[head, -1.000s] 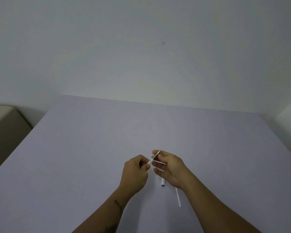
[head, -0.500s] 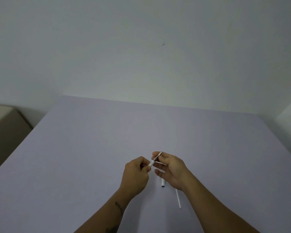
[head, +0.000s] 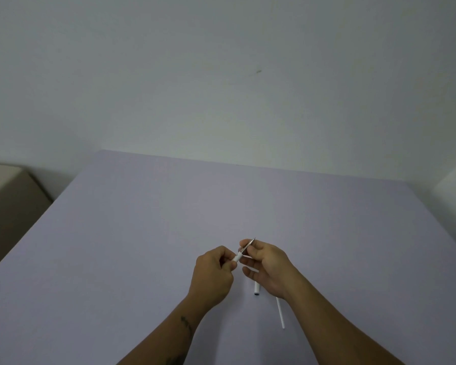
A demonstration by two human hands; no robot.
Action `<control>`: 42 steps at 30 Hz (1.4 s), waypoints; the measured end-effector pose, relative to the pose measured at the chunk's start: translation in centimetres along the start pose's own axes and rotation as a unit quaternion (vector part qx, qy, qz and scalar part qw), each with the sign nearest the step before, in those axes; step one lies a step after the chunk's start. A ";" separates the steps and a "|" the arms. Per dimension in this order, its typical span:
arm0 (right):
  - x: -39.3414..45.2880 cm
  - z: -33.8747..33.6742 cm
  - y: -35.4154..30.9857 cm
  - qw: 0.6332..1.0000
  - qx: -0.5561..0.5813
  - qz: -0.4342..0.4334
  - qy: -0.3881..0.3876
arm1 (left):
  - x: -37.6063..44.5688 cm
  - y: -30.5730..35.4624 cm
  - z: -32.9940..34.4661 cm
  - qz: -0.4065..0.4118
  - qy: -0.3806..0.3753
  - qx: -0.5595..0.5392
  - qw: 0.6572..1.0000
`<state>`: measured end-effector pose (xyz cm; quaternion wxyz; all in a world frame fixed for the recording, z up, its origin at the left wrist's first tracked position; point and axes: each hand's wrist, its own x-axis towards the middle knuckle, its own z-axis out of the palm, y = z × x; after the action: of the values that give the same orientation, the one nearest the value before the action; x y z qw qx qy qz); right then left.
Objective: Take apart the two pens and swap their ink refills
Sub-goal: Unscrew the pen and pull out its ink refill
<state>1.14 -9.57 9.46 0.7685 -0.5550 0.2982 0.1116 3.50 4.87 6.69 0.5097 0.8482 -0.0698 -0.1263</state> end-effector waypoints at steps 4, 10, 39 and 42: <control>-0.1 -0.2 -0.2 1.000 -0.022 0.004 0.002 | 0.0 -0.2 0.0 -0.003 -0.001 0.002 1.000; -0.2 -0.2 0.0 0.999 -0.039 0.001 0.020 | 0.2 -0.2 0.1 -0.001 0.000 0.002 1.000; -0.5 0.3 0.4 0.999 -0.038 -0.014 0.027 | -0.2 -1.0 -0.5 0.007 0.004 0.006 1.000; -0.5 0.4 0.5 0.998 -0.052 -0.011 0.034 | -0.3 -1.0 -0.5 0.008 0.003 0.009 1.000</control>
<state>0.61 -8.94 9.43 0.7291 -0.6007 0.3124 0.0997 3.37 5.80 6.11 0.5029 0.8527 -0.0765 -0.1188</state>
